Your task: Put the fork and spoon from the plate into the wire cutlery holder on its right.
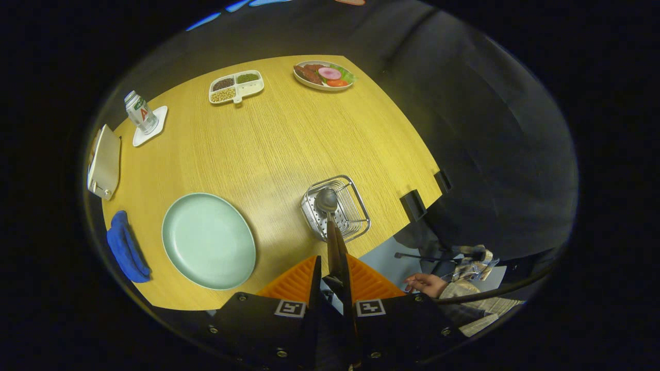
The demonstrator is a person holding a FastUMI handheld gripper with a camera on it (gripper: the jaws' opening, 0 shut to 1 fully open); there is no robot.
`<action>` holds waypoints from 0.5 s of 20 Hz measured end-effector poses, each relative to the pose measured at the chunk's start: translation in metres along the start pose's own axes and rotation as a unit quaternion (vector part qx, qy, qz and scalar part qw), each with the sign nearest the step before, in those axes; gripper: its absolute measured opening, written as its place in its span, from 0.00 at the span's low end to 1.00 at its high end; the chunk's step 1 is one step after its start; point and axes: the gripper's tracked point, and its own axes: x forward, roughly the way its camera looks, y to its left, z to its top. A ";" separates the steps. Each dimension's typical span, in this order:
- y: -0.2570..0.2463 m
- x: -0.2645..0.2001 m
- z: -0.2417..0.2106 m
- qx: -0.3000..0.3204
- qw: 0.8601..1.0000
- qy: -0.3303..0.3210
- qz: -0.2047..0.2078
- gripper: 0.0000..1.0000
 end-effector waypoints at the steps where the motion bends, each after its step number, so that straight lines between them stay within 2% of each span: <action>1: 0.000 -0.006 0.006 -0.004 1.000 -0.012 0.000 0.21; 4: -0.001 -0.024 0.031 -0.022 0.997 -0.072 -0.006 0.21; 6: 0.003 -0.040 0.057 -0.028 0.990 -0.136 0.000 0.21; 10: 0.019 -0.087 0.106 -0.023 0.961 -0.274 0.036 0.21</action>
